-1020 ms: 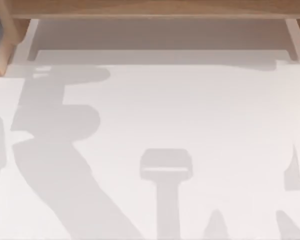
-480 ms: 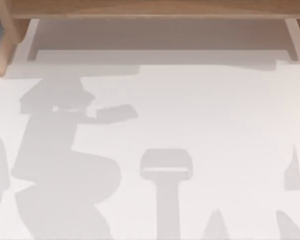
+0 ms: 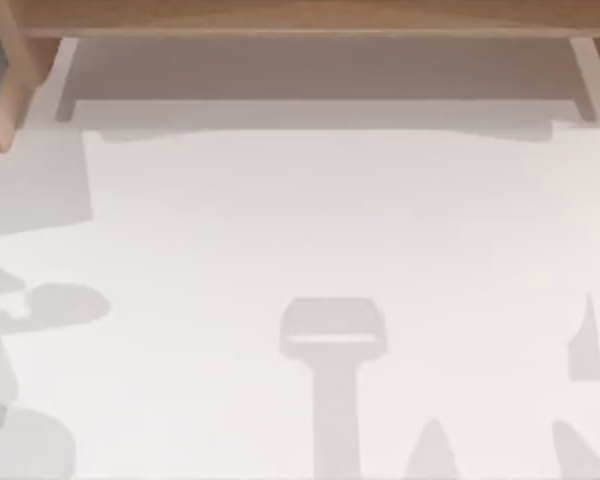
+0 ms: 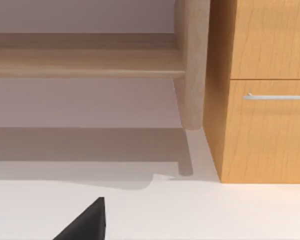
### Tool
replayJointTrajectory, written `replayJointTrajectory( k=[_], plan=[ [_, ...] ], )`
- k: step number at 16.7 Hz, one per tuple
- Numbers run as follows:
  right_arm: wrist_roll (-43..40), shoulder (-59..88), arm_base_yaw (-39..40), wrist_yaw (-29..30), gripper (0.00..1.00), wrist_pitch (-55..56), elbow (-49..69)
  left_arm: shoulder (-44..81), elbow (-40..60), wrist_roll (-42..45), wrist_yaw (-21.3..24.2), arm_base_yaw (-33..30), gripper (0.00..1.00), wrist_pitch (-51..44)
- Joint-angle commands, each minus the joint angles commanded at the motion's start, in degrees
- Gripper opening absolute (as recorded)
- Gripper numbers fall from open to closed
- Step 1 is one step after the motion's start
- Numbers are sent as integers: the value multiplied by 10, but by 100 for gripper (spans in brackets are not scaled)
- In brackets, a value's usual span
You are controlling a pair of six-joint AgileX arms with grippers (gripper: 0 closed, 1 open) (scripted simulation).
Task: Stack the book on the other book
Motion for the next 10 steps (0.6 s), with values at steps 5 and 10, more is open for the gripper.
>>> replayJointTrajectory(
  k=[5, 10],
  plan=[
    [0, 0, 0, 0, 100, 0, 0, 14, -97, 226, 26, 38, 0, -45],
    [0, 0, 0, 0, 100, 0, 0, 53, -167, 363, 53, 26, 0, -89]
  ],
)
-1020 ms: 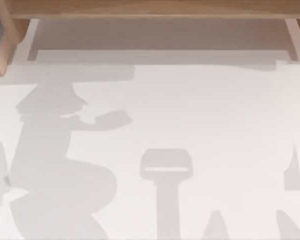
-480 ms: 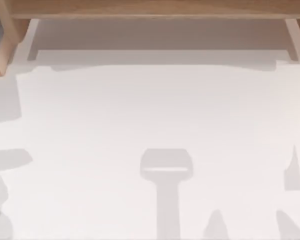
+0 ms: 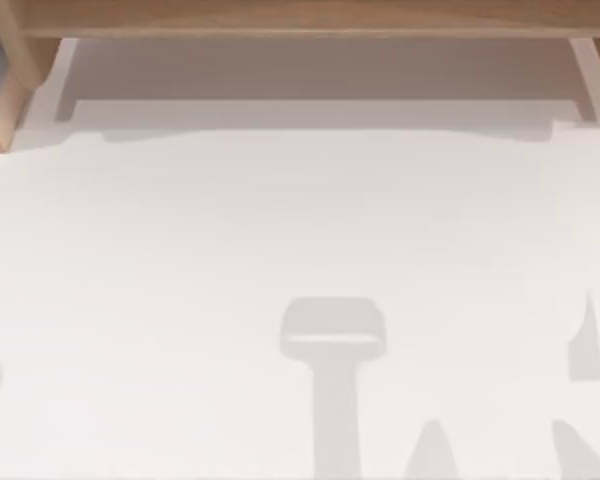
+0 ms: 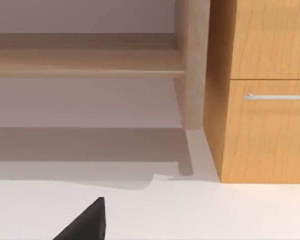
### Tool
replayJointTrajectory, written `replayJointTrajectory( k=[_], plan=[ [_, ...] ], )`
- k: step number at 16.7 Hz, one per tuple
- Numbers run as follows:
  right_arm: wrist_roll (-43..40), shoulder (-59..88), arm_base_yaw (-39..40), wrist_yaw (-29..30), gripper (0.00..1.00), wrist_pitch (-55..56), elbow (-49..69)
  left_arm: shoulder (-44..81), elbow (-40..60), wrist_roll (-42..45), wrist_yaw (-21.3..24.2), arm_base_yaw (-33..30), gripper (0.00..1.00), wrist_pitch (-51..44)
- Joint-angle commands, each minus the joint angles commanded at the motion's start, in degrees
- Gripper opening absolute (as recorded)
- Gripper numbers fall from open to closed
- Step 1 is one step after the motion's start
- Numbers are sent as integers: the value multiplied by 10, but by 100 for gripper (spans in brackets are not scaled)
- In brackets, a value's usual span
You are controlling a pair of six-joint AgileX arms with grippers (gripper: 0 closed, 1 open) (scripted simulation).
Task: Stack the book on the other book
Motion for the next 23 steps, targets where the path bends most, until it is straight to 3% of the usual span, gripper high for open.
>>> replayJointTrajectory(
  k=[15, 23],
  plan=[
    [0, 0, 0, 0, 100, 0, 0, 22, -10, 24, 3, -16, 0, -5],
    [0, 0, 0, 0, 100, 0, 0, 22, -10, 24, 3, -16, 60, -5]
  ],
)
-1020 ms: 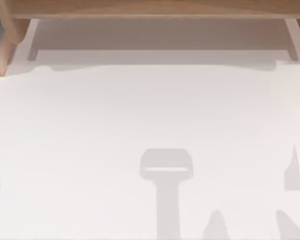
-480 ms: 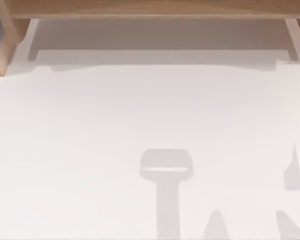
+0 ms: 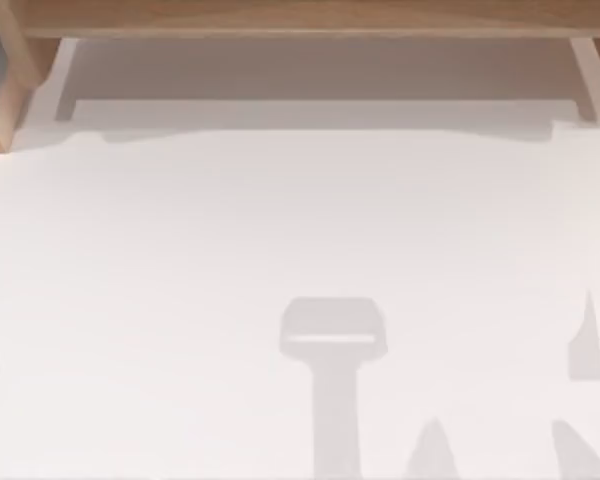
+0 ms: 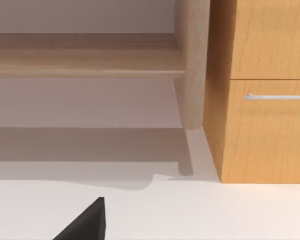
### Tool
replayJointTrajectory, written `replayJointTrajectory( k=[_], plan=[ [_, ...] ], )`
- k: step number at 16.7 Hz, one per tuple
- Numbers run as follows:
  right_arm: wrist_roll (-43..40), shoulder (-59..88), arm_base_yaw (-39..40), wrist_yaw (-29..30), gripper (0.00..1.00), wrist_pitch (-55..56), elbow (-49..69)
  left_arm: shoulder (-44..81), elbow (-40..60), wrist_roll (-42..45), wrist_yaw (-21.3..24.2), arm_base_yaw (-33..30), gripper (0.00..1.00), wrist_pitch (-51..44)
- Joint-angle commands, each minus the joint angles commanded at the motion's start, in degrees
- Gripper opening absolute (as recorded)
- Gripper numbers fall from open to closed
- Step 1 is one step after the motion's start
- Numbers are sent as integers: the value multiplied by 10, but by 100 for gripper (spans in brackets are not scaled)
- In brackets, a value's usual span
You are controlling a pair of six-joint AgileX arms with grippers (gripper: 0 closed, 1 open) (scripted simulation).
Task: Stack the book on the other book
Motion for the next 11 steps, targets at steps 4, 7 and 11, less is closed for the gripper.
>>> replayJointTrajectory(
  k=[4, 7, 11],
  plan=[
    [0, 0, 0, 0, 100, 0, 0, 0, 0, 0, 0, 0, 90, 0],
    [0, 0, 0, 0, 100, 0, 0, 0, 0, 0, 0, 0, 100, 0],
    [0, 0, 0, 0, 100, 0, 0, 0, 0, 0, 0, 0, 100, 0]
  ],
)
